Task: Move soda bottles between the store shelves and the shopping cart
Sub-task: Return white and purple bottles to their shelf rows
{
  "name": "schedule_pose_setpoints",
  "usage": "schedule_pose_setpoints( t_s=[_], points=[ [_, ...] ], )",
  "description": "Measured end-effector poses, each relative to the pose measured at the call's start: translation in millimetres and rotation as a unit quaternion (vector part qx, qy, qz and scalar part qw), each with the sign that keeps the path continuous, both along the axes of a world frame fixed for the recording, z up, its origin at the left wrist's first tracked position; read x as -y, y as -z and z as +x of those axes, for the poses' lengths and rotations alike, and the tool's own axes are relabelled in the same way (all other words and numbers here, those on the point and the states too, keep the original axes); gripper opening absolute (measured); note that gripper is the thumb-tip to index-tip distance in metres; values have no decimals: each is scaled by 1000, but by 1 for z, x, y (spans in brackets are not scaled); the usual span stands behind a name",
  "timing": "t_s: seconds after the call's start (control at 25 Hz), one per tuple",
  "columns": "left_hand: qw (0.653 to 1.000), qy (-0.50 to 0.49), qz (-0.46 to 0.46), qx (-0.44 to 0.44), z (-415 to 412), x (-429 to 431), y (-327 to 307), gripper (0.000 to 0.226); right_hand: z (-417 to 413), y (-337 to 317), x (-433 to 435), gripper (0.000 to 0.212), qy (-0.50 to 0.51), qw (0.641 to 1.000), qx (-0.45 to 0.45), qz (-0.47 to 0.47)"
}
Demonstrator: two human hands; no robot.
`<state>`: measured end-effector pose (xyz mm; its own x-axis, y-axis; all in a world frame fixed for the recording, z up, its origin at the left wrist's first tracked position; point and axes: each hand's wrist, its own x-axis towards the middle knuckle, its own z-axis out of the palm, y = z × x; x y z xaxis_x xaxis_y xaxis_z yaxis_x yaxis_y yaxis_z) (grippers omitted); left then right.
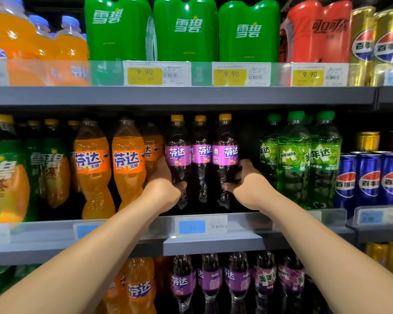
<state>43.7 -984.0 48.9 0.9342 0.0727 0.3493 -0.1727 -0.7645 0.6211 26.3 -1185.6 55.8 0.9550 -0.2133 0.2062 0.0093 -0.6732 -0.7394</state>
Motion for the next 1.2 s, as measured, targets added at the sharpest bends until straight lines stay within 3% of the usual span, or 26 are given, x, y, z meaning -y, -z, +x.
schedule_pose_setpoints(
  t_s=[0.08, 0.32, 0.56, 0.64, 0.8, 0.92, 1.12, 1.2],
  points=[
    [1000, 3, 13, -19, -4, -3, 4, 27, -7, 3, 3, 81, -12, 1000, 19, -21],
    [1000, -12, 11, 26, -19, -5, 13, 22, -21, 7, 7, 78, 14, 999, 24, -34],
    [999, -21, 9, 49, -28, -2, 13, 14, -26, 11, 13, 57, 40, 993, 25, -107],
    [998, -24, -2, 53, -27, -2, 14, 16, -31, 10, 15, 56, 49, 987, 25, -150],
    [996, -38, -16, 75, -28, -5, 17, 29, -40, 11, 18, 74, 62, 993, 70, -76],
    [994, -36, -32, 102, -31, -7, 18, 24, -46, 13, 15, 81, 63, 991, 117, -31],
    [977, -2, -29, 210, -46, -7, 27, 47, -61, 30, 7, 54, 92, 977, 184, -58],
    [955, 16, -10, 297, -51, -7, 36, 59, -69, 39, 0, 57, 95, 948, 285, -103]
  ],
)
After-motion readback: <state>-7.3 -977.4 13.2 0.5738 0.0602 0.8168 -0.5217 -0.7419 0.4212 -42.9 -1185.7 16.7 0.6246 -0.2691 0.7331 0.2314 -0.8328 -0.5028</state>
